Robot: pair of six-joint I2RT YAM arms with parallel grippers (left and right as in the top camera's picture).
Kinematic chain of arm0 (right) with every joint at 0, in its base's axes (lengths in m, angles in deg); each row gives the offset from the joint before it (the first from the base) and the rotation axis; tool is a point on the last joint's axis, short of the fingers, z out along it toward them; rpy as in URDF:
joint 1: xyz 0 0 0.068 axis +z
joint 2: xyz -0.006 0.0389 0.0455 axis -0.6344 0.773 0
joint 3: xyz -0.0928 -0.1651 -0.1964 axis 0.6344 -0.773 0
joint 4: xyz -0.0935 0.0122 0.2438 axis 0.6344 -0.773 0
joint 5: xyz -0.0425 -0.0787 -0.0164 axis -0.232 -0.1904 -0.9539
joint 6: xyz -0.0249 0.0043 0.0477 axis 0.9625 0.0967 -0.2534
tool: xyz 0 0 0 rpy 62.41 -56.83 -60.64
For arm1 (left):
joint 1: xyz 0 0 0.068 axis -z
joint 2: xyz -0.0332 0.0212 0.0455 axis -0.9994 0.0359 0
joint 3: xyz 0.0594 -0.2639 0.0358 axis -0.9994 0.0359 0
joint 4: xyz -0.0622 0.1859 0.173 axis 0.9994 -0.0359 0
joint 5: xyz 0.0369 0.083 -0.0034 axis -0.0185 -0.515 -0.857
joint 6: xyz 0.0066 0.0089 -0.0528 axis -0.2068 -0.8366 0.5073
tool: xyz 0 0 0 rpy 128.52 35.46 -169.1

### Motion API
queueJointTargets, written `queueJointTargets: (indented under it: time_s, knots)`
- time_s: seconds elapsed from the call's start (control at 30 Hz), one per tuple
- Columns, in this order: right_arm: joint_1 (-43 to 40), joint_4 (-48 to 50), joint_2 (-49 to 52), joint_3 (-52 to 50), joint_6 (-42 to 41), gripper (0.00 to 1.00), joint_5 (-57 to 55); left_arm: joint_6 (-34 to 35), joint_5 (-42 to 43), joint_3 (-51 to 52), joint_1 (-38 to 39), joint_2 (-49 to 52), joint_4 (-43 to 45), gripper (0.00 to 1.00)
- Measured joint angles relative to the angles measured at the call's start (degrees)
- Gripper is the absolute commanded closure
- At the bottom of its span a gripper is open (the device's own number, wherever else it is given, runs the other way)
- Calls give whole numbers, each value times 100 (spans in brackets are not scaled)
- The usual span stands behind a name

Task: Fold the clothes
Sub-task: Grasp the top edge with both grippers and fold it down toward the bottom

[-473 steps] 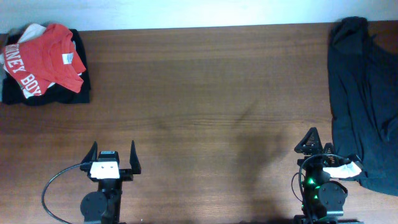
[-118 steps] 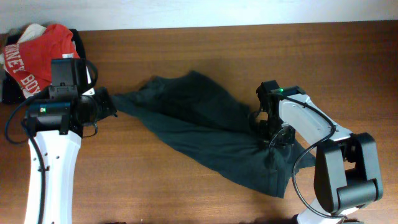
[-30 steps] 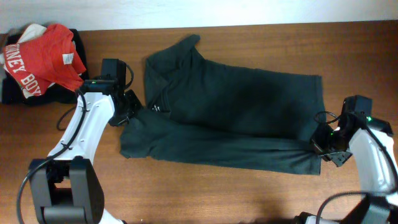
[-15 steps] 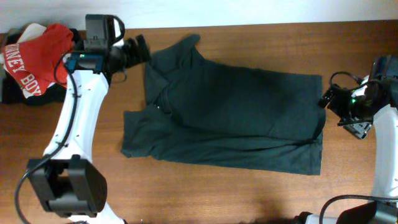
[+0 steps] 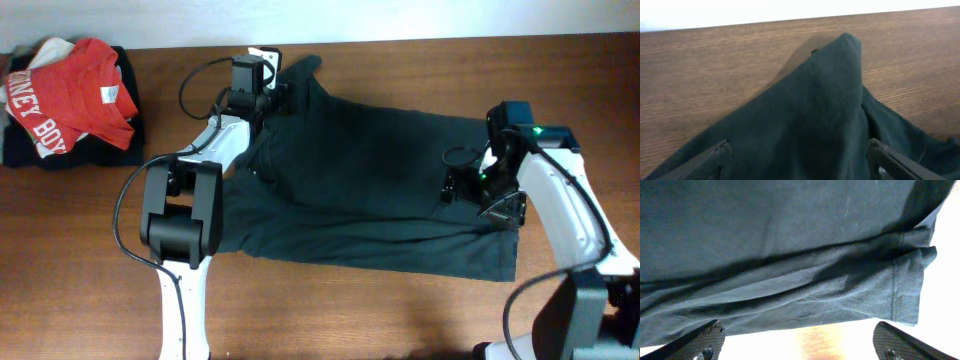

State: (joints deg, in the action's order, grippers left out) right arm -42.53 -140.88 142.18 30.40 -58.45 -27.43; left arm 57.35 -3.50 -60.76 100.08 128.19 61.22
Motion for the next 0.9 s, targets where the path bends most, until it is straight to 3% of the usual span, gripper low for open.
queueJointTargets:
  time_s: [0.1, 0.2, 0.3, 0.37, 0.57, 0.7, 0.73, 0.83, 0.9]
  knots:
    - [0, 0, 302, -17, 2, 1, -4, -520, -400, -4, -9, 24, -280, 17]
    - [0, -2, 302, -20, 2, 1, -22, -664, -522, -4, -50, 149, -411, 43]
    - [0, 24, 302, -20, 20, 4, -24, -708, -522, -7, -127, 216, -415, 82]
    - [0, 313, 304, -26, 61, 1, -94, -721, -520, -7, -254, 216, -439, 99]
    - [-455, 1578, 361, 208, 175, 1, -540, -726, -540, -223, -584, -153, -1676, 96]
    - [-1062, 2479, 756, 684, 879, 4, -184, -726, -546, -254, -581, -560, -2111, 99]
    - [-1062, 2376, 1209, 1091, 1043, 5, -164, -726, -551, -254, -581, -562, -2321, 99]
    - [-1008, 914, 3403, 3939, 1615, 10, -374, -726, -566, -251, -581, -564, -2634, 99]
    - [-927, 804, 4024, 4579, 1923, 16, -525, -726, -566, -251, -581, -564, -2780, 99]
